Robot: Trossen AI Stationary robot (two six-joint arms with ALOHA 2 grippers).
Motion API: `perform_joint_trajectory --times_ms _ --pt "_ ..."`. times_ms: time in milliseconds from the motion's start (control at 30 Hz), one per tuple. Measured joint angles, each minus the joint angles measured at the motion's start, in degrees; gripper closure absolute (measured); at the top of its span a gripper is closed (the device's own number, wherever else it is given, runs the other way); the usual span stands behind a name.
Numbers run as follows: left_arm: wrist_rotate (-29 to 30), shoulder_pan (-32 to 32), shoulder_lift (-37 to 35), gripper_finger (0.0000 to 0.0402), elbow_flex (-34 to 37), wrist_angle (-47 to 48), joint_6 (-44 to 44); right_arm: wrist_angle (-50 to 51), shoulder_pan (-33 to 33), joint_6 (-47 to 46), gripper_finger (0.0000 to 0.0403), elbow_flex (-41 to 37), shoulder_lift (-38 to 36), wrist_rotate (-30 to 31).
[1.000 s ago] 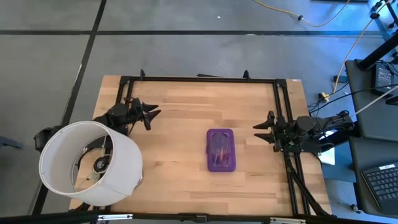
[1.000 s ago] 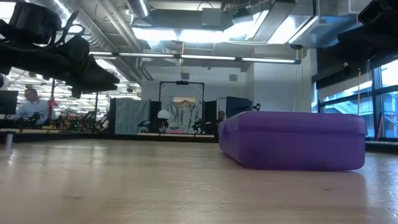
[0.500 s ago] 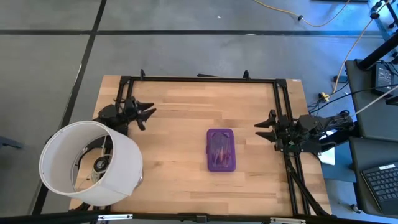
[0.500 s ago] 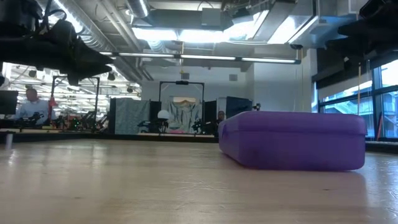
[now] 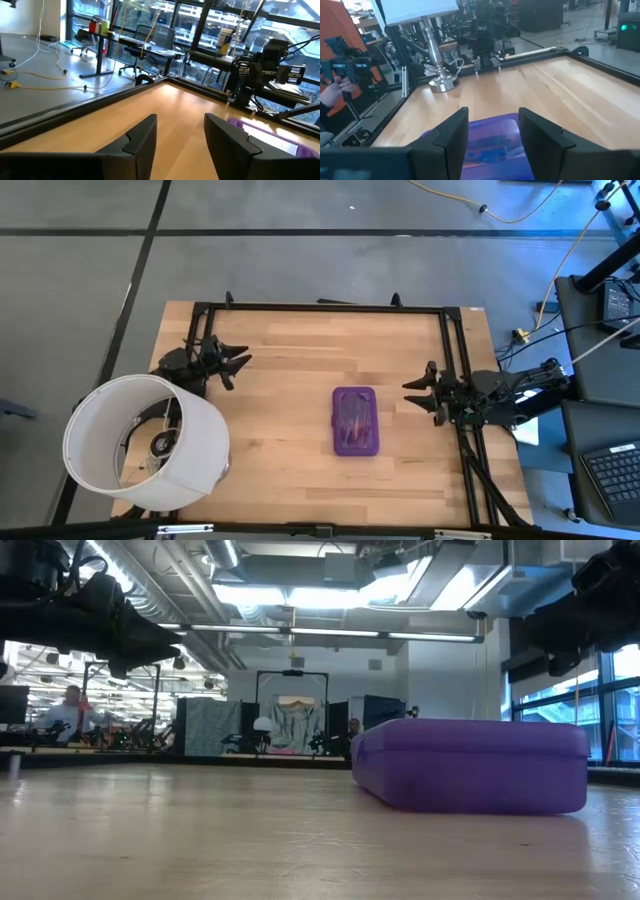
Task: Pick & place school supplies into a supply box
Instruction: Return to Home Position
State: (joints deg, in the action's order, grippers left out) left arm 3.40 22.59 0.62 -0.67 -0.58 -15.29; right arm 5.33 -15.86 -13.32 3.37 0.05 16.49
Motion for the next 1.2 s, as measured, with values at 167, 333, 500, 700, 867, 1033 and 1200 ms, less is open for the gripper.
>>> perform_joint_trajectory --times_ms 167,333,500,700,867,1033,1200 --pt "-0.34 0.0 0.0 0.0245 0.0 0.0 0.0 0.14 0.0 0.08 0.0227 -0.04 0.14 0.0" --pt "-0.33 0.0 0.0 0.0245 0.0 -0.02 0.0 0.16 0.0 0.07 0.0227 -0.04 0.16 -0.04" --pt "-0.31 0.0 0.0 0.0245 0.0 -0.02 0.99 0.16 0.0 0.43 0.0227 -0.04 0.16 -0.05" --pt "-0.31 0.0 0.0 0.0245 0.0 -0.04 1.03 0.19 0.0 0.17 0.0227 -0.06 0.16 -0.07" --pt "-0.29 0.0 0.0 0.0245 0.0 -0.04 1.03 0.19 0.0 0.13 0.0227 -0.06 0.16 -0.07" --pt "-0.29 0.0 0.0 0.0245 0.0 -0.04 1.03 0.2 0.0 0.14 0.0227 -0.06 0.17 -0.07" --pt "-0.27 0.0 0.0 0.0245 0.0 -0.04 1.03 0.2 0.0 0.14 0.0227 -0.06 0.18 -0.07"
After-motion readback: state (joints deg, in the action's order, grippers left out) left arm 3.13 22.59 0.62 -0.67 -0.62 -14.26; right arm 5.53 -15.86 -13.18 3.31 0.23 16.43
